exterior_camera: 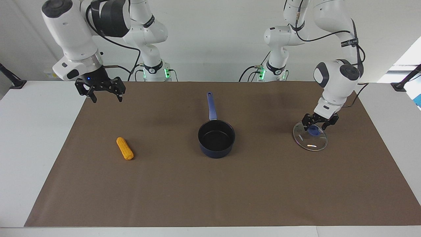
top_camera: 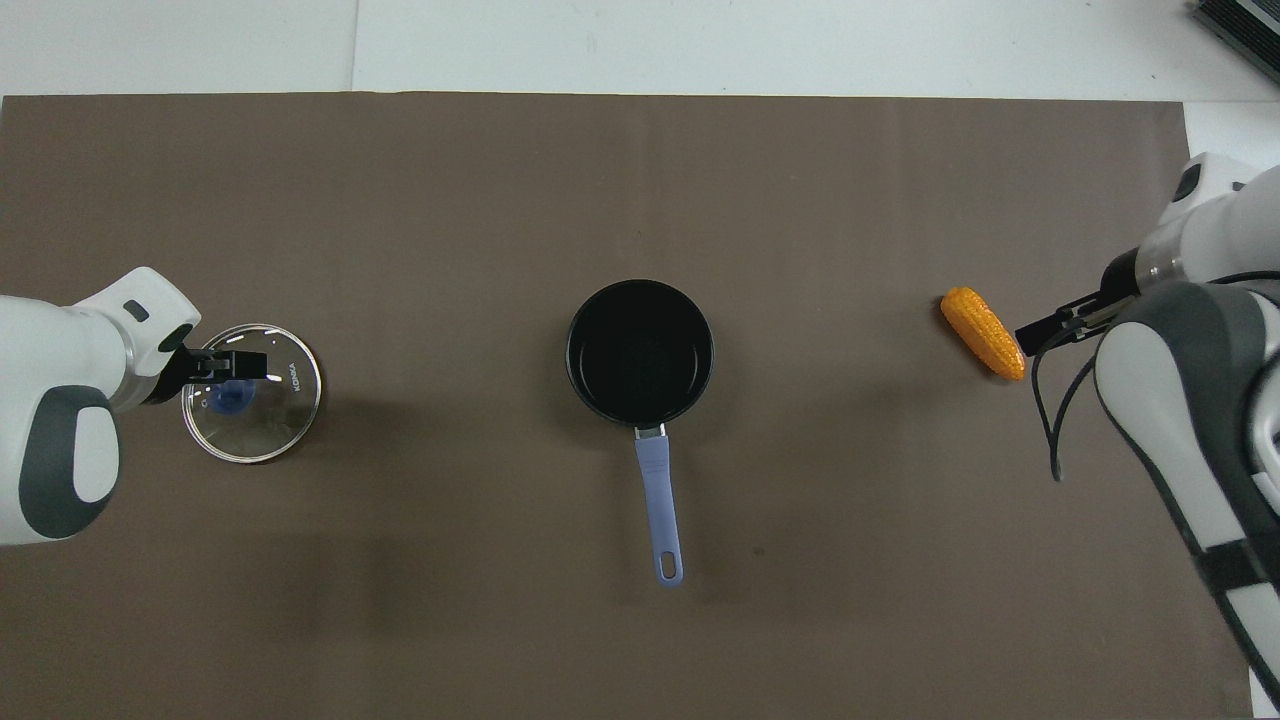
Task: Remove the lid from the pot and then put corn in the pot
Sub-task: 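Grasp the orange corn with the right gripper while the left gripper withdraws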
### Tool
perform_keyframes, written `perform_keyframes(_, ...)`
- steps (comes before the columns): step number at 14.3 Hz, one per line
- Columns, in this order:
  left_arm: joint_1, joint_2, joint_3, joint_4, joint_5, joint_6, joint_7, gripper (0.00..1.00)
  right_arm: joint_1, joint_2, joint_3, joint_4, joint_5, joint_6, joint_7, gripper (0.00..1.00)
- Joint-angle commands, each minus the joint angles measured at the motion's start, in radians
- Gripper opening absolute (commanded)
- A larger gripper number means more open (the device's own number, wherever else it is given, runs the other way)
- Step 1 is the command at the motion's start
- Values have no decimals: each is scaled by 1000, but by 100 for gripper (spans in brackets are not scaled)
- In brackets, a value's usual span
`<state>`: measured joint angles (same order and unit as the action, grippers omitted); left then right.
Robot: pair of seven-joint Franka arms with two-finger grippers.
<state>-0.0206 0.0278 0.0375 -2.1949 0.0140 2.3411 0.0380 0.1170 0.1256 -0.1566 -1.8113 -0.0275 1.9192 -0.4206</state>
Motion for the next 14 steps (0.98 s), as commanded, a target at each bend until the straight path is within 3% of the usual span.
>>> perform_keyframes(1,-30,35,1,95,-9,-78,-45,100,-11,26,5,-52,8,102,-118,100)
perform_keyframes(4,-53,54,-2,187,-9,-153,-63,100,-34,81,5,-74,8,167,-226,100)
perform_keyframes(8,-56,38,-11,352,-9,-382,-44,100,-45,126,5,-108,8,227,-247,100)
perform_keyframes(11,-56,-6,-13,394,-8,-445,-41,100,-43,164,6,-115,8,270,-248,100)
perform_keyframes(14,-59,-2,-11,542,3,-632,3,100,-37,195,6,-117,44,282,-283,100)
